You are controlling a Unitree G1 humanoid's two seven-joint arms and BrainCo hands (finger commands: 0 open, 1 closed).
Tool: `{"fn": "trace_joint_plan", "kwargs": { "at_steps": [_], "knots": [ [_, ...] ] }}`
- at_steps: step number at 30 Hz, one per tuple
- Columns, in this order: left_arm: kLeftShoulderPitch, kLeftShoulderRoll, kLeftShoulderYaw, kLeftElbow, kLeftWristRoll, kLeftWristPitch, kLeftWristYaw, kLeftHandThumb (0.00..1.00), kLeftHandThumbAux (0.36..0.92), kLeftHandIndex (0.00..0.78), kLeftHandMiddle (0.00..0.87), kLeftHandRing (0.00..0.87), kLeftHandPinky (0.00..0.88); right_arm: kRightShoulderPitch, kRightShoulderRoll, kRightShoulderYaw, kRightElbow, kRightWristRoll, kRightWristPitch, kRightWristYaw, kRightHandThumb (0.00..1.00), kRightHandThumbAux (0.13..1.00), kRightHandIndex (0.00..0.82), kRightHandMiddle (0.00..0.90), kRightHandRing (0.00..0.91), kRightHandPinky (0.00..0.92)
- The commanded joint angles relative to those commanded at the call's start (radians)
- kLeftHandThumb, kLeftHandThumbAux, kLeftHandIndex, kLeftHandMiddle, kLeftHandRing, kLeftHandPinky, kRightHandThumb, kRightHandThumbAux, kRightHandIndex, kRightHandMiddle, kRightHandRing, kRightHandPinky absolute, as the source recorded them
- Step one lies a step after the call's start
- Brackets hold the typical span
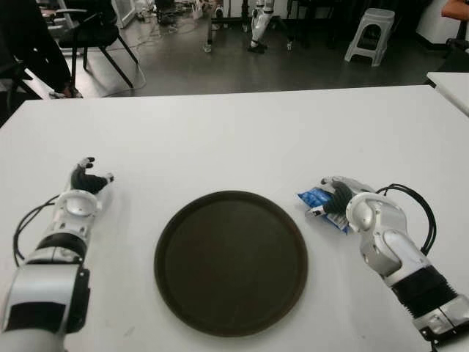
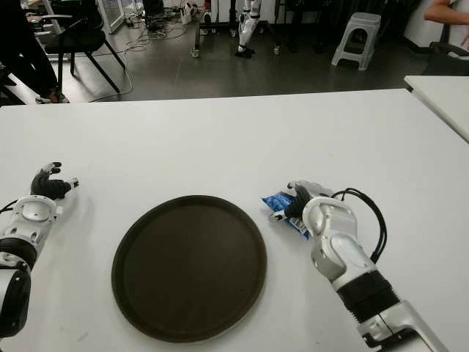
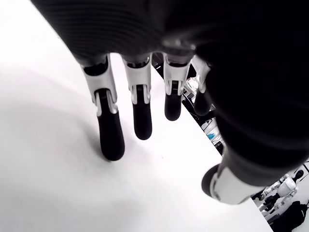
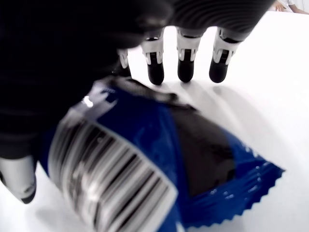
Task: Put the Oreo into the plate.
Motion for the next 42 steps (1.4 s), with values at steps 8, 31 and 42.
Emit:
{"fn": "trace_joint_plan", "kwargs": {
  "at_steps": [8, 31, 42],
  "knots": [
    [-0.001, 0.001, -0.004, 0.001, 0.005, 0.002, 0.002, 0.241, 0.75, 0.032, 0.127, 0.168, 0.191, 0.001, 0.002, 0.001, -0.004, 0.009, 0.002, 0.017, 0.0, 0.555, 0.0, 0.0, 0.027, 0.07],
    [-0.002, 0.002, -0.018, 0.0, 0.014, 0.007, 0.018, 0.213, 0.747, 0.038, 0.124, 0.165, 0.184, 0.017, -0.006, 0.007, -0.02, 0.016, -0.01, 0.049, 0.0, 0.554, 0.0, 0.0, 0.0, 0.052],
    [-0.001, 0.005, -0.015, -0.001, 0.009, 0.004, 0.015, 0.227, 0.772, 0.041, 0.123, 0.167, 0.197, 0.023, -0.013, 0.025, -0.024, 0.003, 0.009, 0.068, 0.0, 0.577, 0.0, 0.0, 0.0, 0.029]
  ]
}}
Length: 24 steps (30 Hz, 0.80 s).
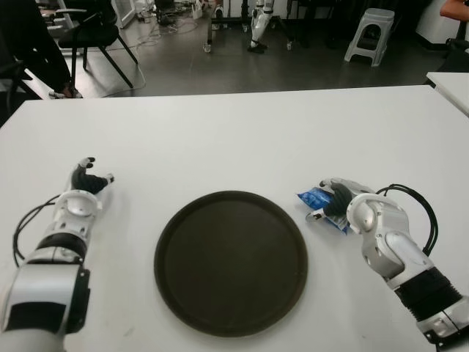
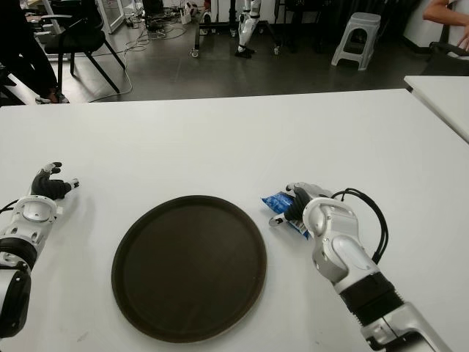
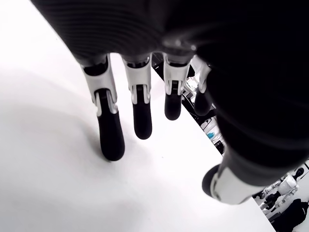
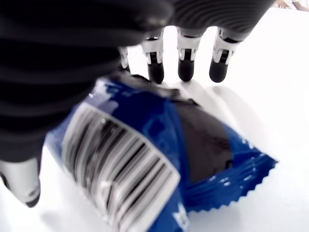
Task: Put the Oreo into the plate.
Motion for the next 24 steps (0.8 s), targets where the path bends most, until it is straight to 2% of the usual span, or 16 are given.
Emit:
{"fn": "trace_joint_plan", "kwargs": {
  "at_steps": [10, 24],
  "knots": [
    [0.0, 0.003, 0.002, -0.002, -0.003, 0.002, -0.006, 0.227, 0.762, 0.046, 0.124, 0.168, 0.192, 0.006, 0.007, -0.003, 0.011, 0.008, 0.015, -0.011, 0.0, 0.594, 0.0, 0.0, 0.0, 0.023],
    [0.002, 0.003, 0.024, -0.001, -0.022, 0.0, -0.017, 0.23, 0.755, 0.042, 0.122, 0.167, 0.191, -0.004, 0.018, -0.01, 0.058, 0.027, -0.021, -0.019, 0.0, 0.573, 0.0, 0.0, 0.0, 0.037]
  ]
}}
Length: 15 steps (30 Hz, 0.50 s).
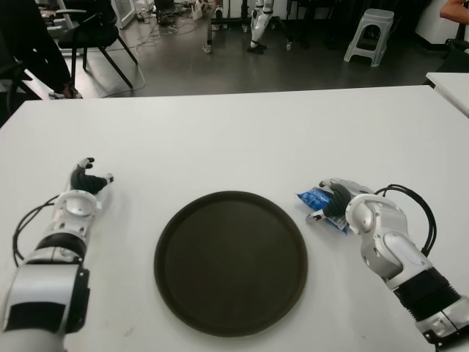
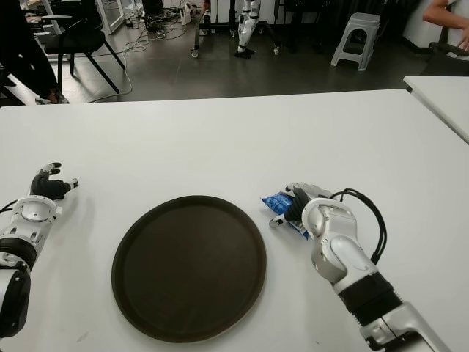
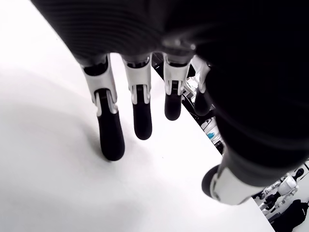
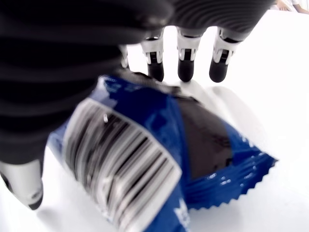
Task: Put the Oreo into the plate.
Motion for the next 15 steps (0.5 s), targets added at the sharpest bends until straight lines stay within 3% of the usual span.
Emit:
{"fn": "trace_joint_plan", "kwargs": {
  "at_steps": [15],
  "knots": [
    [0.002, -0.001, 0.014, -0.001, -0.013, -0.005, -0.006, 0.233, 0.733, 0.046, 0.122, 0.158, 0.179, 0.006, 0.032, -0.029, 0.042, 0.02, -0.02, -0.025, 0.0, 0.598, 0.0, 0.005, 0.004, 0.001]
  ]
}}
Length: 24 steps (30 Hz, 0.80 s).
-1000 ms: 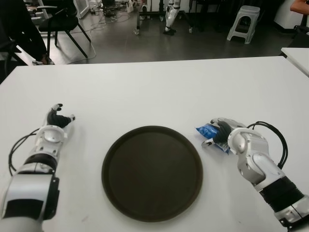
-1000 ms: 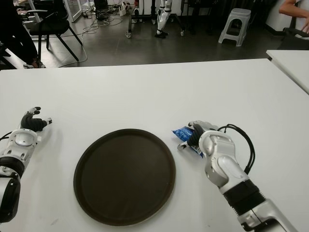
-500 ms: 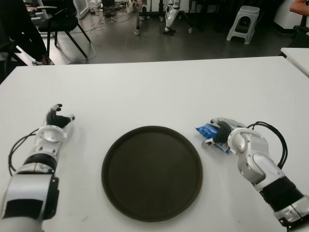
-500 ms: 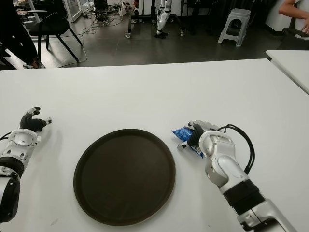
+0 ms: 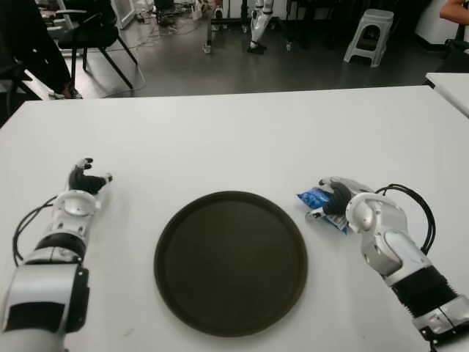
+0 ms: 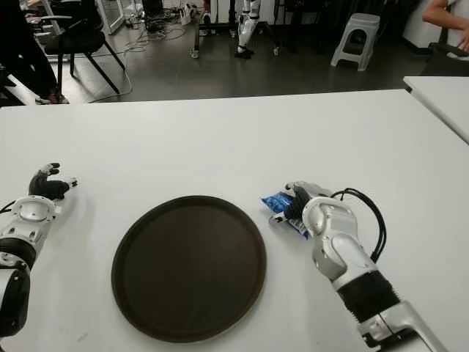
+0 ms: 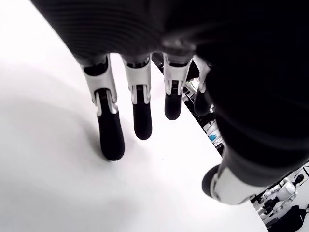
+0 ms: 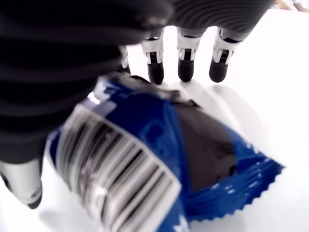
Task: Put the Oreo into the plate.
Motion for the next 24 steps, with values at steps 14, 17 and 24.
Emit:
{"fn": "trace_joint_plan", "kwargs": {
  "at_steps": [14, 17, 24],
  "knots": [
    [-0.001, 0.0, 0.0, -0.001, 0.003, 0.0, 0.002, 0.228, 0.737, 0.041, 0.121, 0.156, 0.183, 0.011, 0.018, -0.032, 0.003, 0.036, -0.001, -0.029, 0.055, 0.6, 0.011, 0.029, 0.023, 0.013],
    [-0.001, 0.001, -0.001, -0.002, 0.003, 0.002, 0.0, 0.23, 0.744, 0.041, 0.12, 0.156, 0.18, 0.015, 0.023, -0.041, 0.005, 0.049, -0.006, -0.038, 0.064, 0.598, 0.014, 0.037, 0.033, 0.019],
    [-0.002, 0.004, -0.002, 0.0, 0.005, 0.006, -0.002, 0.256, 0.755, 0.059, 0.134, 0.172, 0.199, 0.009, 0.031, -0.044, 0.03, 0.063, -0.011, -0.048, 0.07, 0.594, 0.004, 0.054, 0.071, 0.045]
  ]
}}
